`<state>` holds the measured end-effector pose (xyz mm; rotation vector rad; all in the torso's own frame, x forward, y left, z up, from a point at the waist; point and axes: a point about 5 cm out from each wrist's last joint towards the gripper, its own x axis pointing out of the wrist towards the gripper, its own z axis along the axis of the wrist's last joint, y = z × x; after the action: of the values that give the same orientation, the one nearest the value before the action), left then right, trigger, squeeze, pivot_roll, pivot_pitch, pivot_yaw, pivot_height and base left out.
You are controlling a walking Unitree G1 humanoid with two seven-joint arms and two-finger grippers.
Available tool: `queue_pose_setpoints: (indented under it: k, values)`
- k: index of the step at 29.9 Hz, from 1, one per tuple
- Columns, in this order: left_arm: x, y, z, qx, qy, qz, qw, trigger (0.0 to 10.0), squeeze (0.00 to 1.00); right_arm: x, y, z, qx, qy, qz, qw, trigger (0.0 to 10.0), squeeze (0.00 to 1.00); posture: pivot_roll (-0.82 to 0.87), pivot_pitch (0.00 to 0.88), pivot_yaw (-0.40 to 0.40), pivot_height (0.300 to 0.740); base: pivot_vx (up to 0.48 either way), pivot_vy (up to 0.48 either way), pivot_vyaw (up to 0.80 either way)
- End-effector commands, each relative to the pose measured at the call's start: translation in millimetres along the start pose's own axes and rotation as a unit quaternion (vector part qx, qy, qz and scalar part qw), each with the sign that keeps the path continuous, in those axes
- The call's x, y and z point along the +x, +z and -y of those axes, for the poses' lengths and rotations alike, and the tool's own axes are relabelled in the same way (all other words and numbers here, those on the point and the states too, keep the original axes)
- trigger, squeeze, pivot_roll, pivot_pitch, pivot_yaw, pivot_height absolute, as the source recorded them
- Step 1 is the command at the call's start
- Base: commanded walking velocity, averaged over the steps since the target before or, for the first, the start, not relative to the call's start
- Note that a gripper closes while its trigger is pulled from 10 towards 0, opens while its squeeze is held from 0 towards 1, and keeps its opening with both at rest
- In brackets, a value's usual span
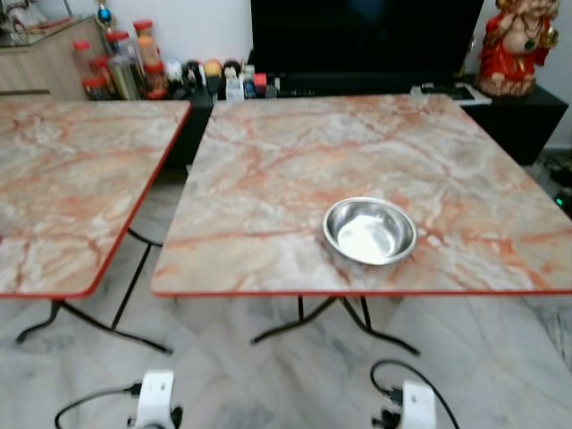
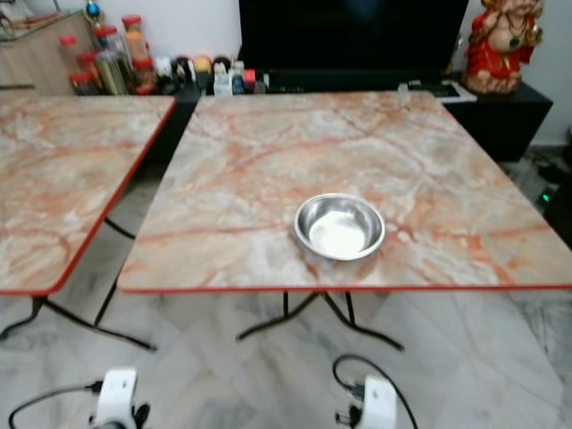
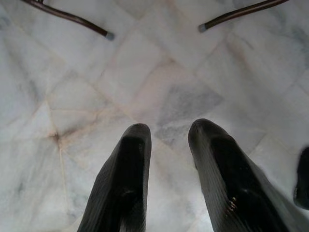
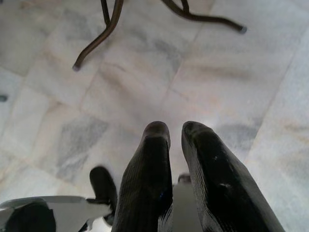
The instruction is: Setting the table
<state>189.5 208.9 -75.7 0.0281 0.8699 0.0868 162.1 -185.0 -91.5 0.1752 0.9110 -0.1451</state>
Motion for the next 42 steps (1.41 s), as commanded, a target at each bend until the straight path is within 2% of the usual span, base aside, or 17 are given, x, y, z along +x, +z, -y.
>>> queue_pose_setpoints:
  k: [1,42]
  values:
    - [0.0,1.0,-4.9,0.014,0.003,-0.004,1.0,10.0,0.0,1.1,1.4,-7.1,0.005,0.007,0.002,1.0,10.0,0.0,0.02,0.0,0.028,0.74,0.0,0.409,0.0]
    - [2.3,9.2,-2.3,-0.001,0.009,0.004,1.0,10.0,0.0,2.4,5.4,-9.9,0.022,0.008,0.007,1.0,10.0,0.0,0.04,0.0,0.028,0.74,0.0,0.478,-0.04]
